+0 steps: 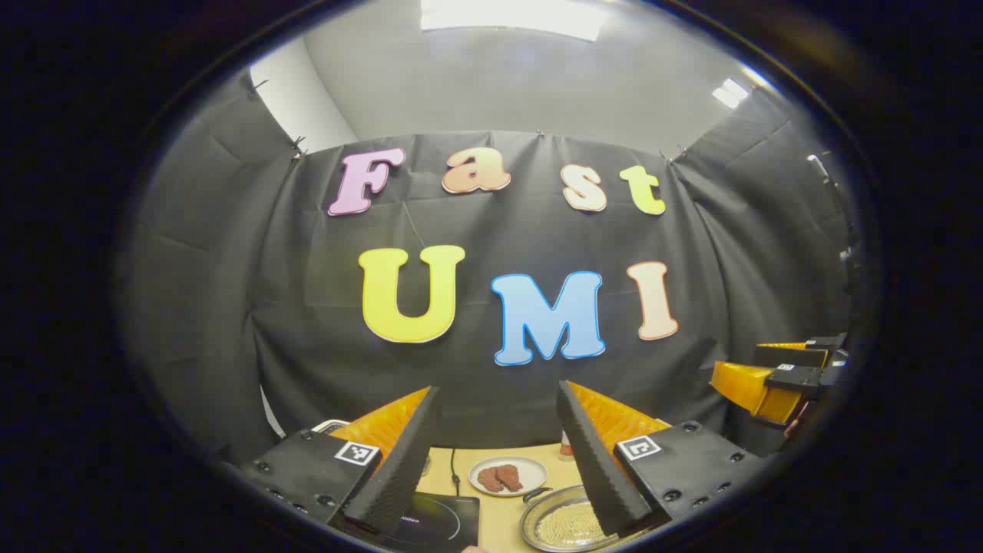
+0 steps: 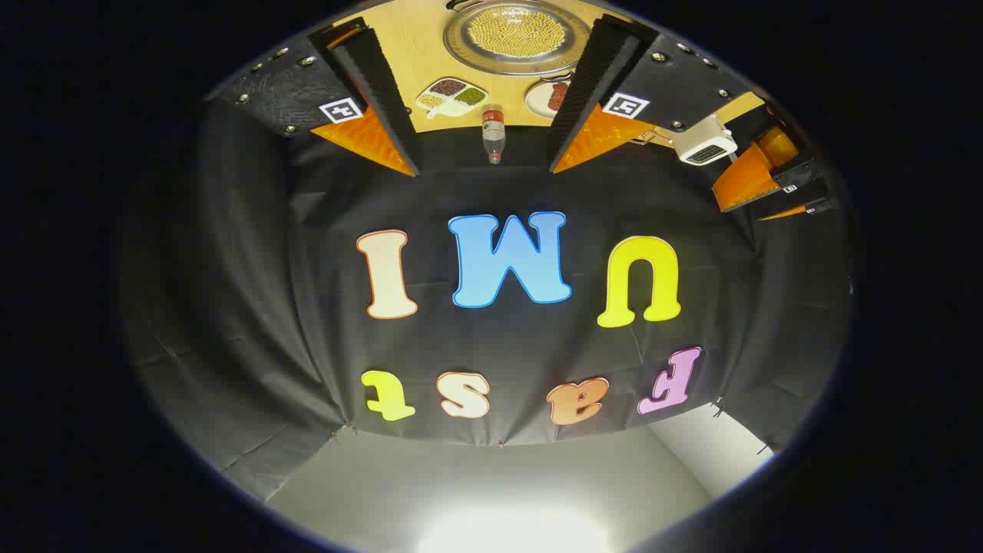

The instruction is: First push the handle of the pot to place it horizontally, then grasp the pot with both hands and set it on the induction cooktop.

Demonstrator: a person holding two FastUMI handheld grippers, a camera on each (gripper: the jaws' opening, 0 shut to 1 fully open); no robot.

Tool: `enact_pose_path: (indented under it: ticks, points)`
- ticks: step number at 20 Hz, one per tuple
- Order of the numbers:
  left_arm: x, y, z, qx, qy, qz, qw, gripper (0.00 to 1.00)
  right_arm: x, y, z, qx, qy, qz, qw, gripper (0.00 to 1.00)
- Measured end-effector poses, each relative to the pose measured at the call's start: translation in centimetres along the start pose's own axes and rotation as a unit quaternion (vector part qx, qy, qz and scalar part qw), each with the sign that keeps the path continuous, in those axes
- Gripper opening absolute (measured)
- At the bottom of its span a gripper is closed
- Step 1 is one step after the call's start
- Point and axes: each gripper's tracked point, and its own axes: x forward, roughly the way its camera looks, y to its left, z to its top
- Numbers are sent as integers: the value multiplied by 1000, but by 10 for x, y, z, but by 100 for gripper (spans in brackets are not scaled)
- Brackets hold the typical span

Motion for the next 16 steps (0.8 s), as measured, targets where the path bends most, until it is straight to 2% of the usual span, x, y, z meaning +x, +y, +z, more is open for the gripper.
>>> enact_pose_path:
  ticks: [2,8,10,11,12,16]
  points:
    - [1,5,-5,-1,6,-3,1000,100,1,4,-3,-4,4,-1,1000,98]
    - [4,16,-11,-1,11,-6,1000,100,2,8,-10,-7,13,-7,1000,98]
    - [4,21,-9,2,8,-5,1000,96,3,13,-9,-3,11,-6,1000,98]
    - [5,22,-8,2,7,-6,1000,91,4,14,-7,-3,10,-7,1000,98]
    - [6,23,-9,1,8,-8,1000,100,4,14,-6,-6,7,-8,1000,98]
    - [3,27,-10,2,11,-8,1000,100,2,13,-8,-7,8,-11,1000,98]
